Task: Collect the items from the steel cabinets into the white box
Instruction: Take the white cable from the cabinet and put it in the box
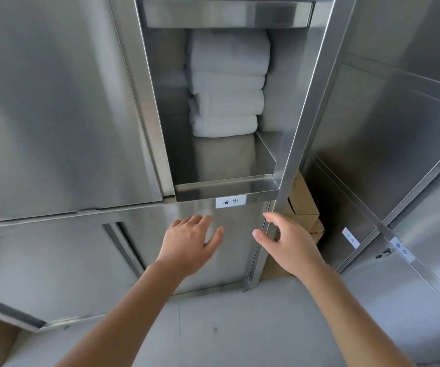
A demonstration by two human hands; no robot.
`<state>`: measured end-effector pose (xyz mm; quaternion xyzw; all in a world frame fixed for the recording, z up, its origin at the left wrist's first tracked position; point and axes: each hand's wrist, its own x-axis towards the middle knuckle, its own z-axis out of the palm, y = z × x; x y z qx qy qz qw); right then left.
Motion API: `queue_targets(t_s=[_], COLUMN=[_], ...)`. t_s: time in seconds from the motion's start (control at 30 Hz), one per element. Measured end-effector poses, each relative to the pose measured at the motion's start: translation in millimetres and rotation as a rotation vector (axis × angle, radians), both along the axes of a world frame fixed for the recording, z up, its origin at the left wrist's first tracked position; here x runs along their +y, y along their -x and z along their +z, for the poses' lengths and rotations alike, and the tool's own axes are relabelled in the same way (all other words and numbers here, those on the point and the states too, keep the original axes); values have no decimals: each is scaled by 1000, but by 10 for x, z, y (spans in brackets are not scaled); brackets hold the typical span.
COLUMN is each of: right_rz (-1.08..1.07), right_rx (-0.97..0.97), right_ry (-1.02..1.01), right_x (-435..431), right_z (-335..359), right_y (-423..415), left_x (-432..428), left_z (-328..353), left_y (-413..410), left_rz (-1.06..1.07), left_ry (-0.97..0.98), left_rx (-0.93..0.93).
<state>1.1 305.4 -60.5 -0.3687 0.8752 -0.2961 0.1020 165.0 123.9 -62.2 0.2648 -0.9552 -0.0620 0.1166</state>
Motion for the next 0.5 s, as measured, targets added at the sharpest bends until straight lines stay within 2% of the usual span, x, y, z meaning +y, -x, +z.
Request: queue_targets(t_s=[0.27, 0.5], right_rz=[52, 75], right_rx=[-143, -194], right_ry=[-108, -111], right_x=[-227, -398], right_z=[-592, -794], right_y=[570, 624], left_x=[-77, -156], left_z=[-632, -819], left_y=[276, 222], left_rz=[91, 134], left_ry=[-112, -130], left_rx=[-106, -145])
